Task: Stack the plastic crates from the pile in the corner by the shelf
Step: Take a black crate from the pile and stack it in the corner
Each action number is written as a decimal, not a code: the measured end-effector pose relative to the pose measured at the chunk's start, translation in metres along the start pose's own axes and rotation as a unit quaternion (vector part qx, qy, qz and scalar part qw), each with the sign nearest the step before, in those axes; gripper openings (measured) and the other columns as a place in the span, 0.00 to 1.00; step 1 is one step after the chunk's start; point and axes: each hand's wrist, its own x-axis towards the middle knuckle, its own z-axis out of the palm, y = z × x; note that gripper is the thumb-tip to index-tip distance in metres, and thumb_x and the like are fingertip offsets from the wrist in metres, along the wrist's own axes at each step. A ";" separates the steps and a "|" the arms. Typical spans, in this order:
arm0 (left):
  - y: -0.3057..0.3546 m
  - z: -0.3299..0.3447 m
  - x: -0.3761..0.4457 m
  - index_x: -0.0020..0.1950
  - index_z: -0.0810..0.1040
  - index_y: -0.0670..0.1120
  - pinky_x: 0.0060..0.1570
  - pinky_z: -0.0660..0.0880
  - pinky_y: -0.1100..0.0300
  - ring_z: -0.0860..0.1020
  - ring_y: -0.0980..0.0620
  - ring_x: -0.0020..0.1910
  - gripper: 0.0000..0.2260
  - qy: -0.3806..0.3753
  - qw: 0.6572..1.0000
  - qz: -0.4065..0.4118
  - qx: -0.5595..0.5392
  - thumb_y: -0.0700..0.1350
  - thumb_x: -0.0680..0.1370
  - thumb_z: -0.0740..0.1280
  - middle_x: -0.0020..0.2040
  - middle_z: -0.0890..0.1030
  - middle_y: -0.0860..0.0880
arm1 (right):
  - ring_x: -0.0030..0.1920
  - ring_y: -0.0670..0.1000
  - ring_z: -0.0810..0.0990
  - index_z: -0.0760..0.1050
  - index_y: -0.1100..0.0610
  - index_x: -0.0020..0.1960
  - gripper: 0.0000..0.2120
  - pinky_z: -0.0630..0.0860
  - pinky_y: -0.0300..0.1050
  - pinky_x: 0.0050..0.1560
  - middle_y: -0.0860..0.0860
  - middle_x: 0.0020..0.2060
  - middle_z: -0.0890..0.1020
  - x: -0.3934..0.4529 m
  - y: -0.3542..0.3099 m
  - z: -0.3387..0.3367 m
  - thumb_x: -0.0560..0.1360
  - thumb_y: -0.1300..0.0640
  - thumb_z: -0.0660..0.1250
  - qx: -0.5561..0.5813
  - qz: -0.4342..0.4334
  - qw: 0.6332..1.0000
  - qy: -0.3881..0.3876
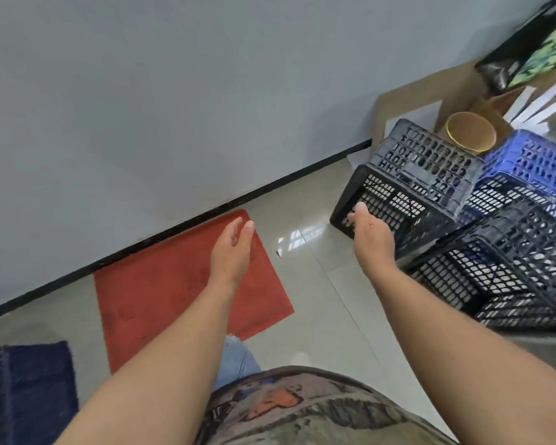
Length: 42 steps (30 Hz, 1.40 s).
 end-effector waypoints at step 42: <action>-0.045 0.319 0.188 0.76 0.58 0.52 0.71 0.61 0.50 0.69 0.51 0.69 0.23 -0.055 0.986 -0.089 0.126 0.57 0.81 0.50 0.75 0.65 0.50 | 0.67 0.60 0.66 0.67 0.53 0.69 0.20 0.65 0.56 0.63 0.55 0.68 0.68 0.394 0.152 -0.060 0.80 0.48 0.55 -0.379 -0.018 0.917 -0.127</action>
